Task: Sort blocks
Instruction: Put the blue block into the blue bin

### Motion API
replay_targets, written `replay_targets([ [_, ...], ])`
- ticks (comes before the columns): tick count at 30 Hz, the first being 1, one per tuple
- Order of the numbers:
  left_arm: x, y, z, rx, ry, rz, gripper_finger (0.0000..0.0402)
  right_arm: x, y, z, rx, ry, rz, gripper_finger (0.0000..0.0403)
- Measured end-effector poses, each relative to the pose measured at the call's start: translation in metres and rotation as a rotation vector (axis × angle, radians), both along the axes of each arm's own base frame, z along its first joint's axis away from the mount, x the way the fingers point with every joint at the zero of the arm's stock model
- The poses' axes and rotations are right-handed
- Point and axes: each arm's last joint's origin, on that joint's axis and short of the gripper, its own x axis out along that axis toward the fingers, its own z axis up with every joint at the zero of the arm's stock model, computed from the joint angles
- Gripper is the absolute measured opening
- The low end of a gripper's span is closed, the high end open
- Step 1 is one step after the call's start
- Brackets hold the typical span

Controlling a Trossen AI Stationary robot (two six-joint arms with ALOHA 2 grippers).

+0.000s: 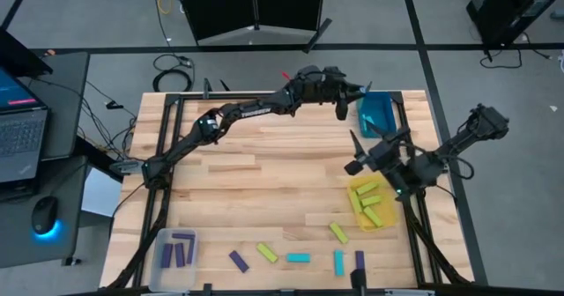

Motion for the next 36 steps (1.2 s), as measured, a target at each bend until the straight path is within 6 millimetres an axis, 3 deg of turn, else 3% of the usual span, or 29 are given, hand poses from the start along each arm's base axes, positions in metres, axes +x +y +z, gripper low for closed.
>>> replay_targets([
  [7, -0.009, 0.02, 0.002, -0.039, -0.017, 0.001, 0.0101, -0.021, -0.015, -0.039, 0.013, -0.021, -0.009, 0.0215],
  [20, -0.009, 0.02, 0.004, -0.043, -0.046, 0.018, 0.0101, -0.038, -0.047, -0.104, 0.057, -0.108, -0.13, 0.0207],
  [26, -0.006, 0.02, -0.005, -0.048, -0.056, -0.001, 0.0101, -0.041, -0.069, -0.121, 0.067, -0.147, -0.246, 0.02],
  [36, -0.006, 0.02, -0.005, -0.071, -0.076, -0.035, 0.0101, -0.034, -0.107, -0.128, 0.119, -0.198, -0.196, 0.0177],
])
